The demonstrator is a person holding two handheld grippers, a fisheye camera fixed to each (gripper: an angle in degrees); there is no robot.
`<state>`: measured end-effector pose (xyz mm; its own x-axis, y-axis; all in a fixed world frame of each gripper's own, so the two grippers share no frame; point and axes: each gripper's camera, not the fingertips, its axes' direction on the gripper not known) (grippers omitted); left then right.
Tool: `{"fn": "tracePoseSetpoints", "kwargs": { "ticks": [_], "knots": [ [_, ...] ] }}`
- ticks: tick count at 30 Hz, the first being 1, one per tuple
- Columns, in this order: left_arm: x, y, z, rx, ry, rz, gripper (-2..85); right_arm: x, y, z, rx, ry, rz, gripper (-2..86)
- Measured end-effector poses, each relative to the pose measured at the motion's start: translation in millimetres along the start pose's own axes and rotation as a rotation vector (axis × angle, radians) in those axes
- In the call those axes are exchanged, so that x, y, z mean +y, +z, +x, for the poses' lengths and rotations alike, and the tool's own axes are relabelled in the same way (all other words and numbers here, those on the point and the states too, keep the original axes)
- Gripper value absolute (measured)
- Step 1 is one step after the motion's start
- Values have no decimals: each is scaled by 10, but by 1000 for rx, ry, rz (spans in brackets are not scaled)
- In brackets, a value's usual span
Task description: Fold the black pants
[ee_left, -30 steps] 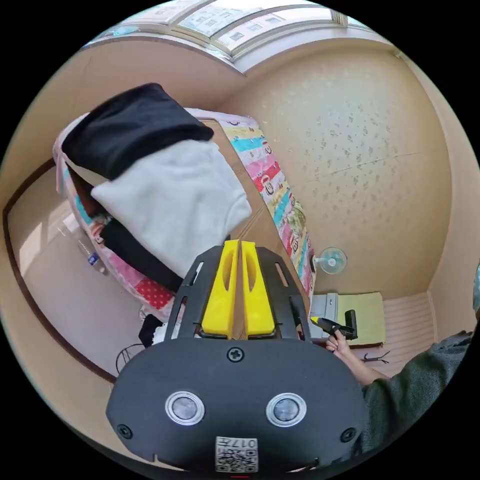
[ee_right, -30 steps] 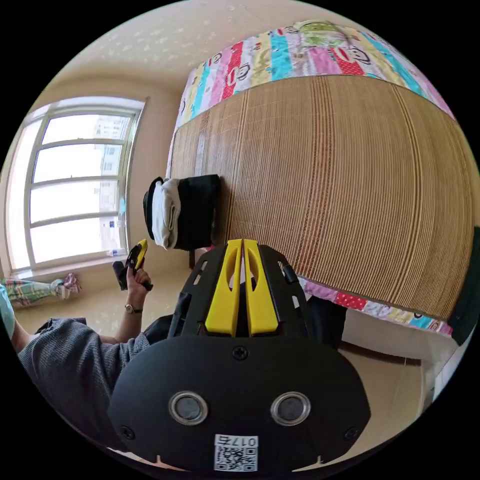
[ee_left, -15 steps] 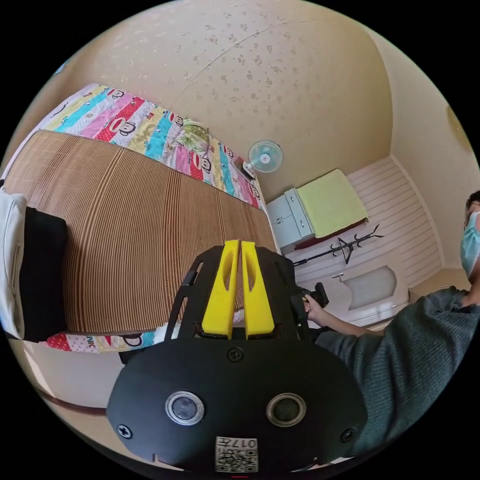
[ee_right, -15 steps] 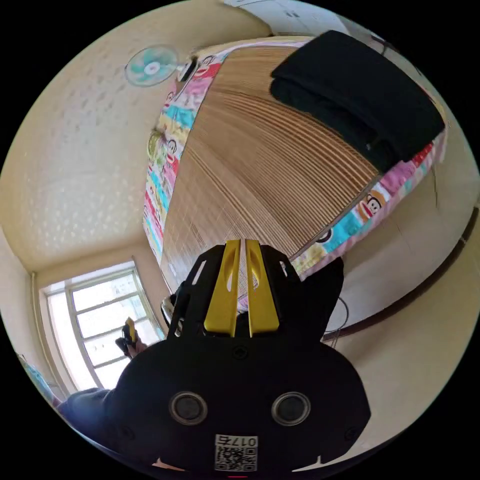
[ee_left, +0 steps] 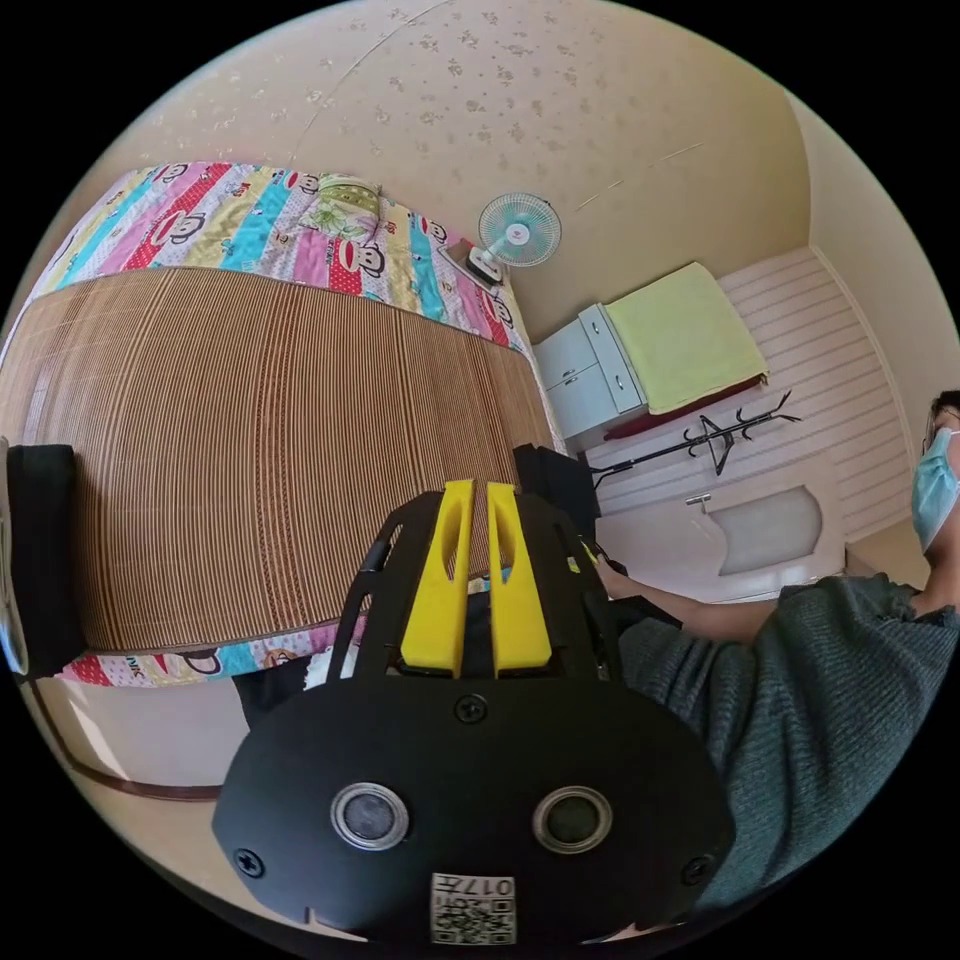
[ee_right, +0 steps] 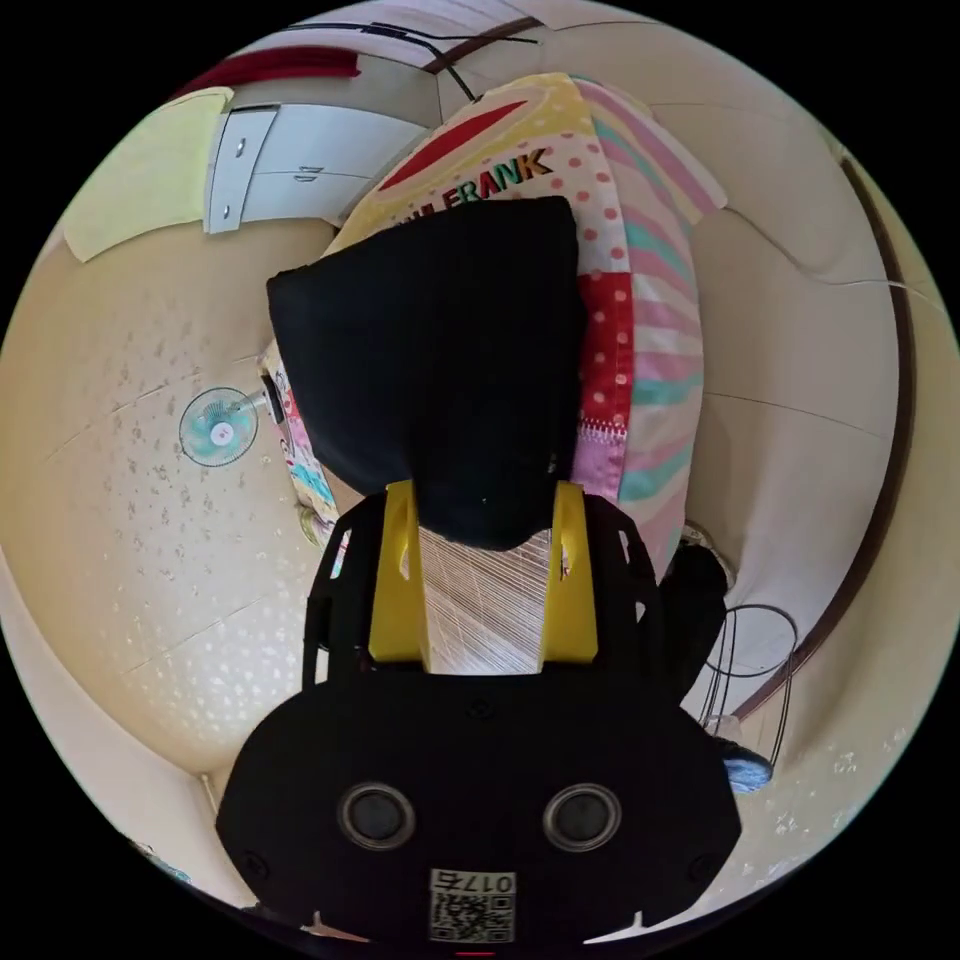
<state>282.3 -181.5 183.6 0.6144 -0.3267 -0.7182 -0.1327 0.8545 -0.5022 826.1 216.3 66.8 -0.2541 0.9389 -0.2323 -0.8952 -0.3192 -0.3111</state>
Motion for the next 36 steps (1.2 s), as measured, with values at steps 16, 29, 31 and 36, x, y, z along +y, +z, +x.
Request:
{"fn": "tracePoseSetpoints", "kwargs": {
  "ticks": [16,29,31,36],
  "knots": [
    [-297,1193,-523,35,-26,-8,-9,550,305,-3103,-184,-1345,-340,15],
    [-198,1856,-1094,-44,-61,18,-4,-766,-130,-192,132,-191,136,57],
    [-152,1973,-1232,-28,-93,18,2,-901,-119,90,107,-123,122,71],
    [-199,2602,-1463,-4,-126,-74,36,-1151,-63,314,42,-44,98,88]
  ]
}}
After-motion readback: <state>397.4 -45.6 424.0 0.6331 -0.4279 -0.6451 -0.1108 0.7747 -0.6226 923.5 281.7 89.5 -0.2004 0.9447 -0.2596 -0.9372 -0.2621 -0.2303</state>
